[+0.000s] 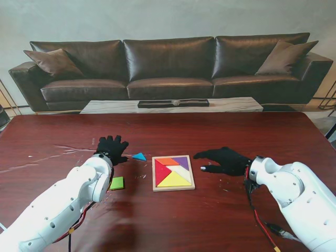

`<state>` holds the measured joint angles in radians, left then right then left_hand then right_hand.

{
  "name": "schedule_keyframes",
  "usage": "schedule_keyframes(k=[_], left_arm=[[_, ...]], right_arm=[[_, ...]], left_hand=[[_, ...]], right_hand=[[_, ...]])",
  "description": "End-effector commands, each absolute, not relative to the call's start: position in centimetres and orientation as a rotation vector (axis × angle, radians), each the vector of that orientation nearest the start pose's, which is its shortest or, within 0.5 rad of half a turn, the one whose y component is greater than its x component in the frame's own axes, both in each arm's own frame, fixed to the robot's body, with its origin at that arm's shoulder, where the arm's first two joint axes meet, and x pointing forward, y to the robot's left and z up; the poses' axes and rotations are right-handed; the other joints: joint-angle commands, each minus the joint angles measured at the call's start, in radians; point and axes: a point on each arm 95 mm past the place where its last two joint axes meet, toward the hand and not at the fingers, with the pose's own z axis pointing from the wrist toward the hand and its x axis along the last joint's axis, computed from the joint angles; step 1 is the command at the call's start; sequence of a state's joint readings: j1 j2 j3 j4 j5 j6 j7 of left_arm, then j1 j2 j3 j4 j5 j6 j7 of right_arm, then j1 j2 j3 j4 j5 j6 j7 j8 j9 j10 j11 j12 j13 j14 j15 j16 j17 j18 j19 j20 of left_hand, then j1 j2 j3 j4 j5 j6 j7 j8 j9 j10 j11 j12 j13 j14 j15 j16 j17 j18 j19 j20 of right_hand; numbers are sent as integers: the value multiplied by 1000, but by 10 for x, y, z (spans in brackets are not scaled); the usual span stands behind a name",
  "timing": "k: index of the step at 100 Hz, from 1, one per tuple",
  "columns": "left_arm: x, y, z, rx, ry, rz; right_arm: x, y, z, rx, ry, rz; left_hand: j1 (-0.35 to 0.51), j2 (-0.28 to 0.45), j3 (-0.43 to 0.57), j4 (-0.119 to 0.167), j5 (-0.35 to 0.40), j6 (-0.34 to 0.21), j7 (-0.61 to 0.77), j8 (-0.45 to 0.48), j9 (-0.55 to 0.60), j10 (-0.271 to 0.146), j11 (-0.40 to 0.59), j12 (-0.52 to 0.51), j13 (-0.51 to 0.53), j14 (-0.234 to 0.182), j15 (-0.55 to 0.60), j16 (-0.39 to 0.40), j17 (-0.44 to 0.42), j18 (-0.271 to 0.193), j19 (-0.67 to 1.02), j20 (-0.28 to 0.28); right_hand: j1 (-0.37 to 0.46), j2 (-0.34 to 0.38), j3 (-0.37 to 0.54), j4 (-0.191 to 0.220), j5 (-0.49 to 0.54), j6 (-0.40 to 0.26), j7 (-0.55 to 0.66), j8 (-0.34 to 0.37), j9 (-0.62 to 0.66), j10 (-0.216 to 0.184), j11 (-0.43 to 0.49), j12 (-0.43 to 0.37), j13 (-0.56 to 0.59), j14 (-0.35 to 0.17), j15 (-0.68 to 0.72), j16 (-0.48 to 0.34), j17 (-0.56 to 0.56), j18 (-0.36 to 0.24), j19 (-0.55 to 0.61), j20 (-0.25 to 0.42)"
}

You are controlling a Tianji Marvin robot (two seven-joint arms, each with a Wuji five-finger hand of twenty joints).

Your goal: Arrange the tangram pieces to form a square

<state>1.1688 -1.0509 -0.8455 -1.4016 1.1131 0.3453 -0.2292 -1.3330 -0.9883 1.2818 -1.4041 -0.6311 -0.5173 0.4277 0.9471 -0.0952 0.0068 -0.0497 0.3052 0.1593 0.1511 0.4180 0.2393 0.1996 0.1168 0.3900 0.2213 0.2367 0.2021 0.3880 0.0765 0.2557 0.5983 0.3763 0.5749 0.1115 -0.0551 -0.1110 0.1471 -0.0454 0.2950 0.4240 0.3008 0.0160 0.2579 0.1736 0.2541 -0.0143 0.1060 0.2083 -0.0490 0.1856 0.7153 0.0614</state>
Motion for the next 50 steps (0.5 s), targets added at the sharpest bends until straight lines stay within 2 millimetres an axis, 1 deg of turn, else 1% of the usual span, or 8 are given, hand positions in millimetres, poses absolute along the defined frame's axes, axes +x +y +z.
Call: schedule_keyframes(k=[1,34,36,50], left_arm=[[482,-11,-318,-1148,1626,-957],[497,7,-333,-1186,1655,-912],[498,8,-334,-1190,1658,-911],[504,14,-340,-1198,1673,-911]], right_arm=[[448,-53,-296,1242,1979,1662],[448,-54,-297,1258,1978,1658],[448,-54,-297,1258,1978,1657],[447,-56,-297,1262,1978,1652]], left_hand=[[60,-13,18,49,15,-6,18,2,16,7,10,-6,-5,3,-8,-5,-1,12,5,-13],[120,-55,75,51,-3,-41,45,-4,11,11,30,-17,12,-11,10,-18,20,-7,7,-35],[91,-73,144,40,-16,-46,64,-32,6,12,41,-39,11,-11,23,-38,24,-11,11,-53],[96,-86,171,38,-34,-60,62,-38,-5,11,47,-37,16,-9,32,-36,37,-15,12,-56]], right_hand=[[-3,10,2,23,-28,-23,0,-6,-10,-4,9,6,-6,-3,0,3,-6,-4,6,-11],[-3,10,2,23,-28,-24,-1,-6,-10,-3,8,6,-6,-3,-1,4,-6,-5,5,-12],[-3,10,2,23,-28,-24,-1,-6,-10,-4,9,6,-7,-3,-1,4,-6,-5,5,-12],[-4,10,2,23,-28,-24,-1,-5,-10,-4,9,6,-7,-3,-1,4,-6,-5,5,-12]])
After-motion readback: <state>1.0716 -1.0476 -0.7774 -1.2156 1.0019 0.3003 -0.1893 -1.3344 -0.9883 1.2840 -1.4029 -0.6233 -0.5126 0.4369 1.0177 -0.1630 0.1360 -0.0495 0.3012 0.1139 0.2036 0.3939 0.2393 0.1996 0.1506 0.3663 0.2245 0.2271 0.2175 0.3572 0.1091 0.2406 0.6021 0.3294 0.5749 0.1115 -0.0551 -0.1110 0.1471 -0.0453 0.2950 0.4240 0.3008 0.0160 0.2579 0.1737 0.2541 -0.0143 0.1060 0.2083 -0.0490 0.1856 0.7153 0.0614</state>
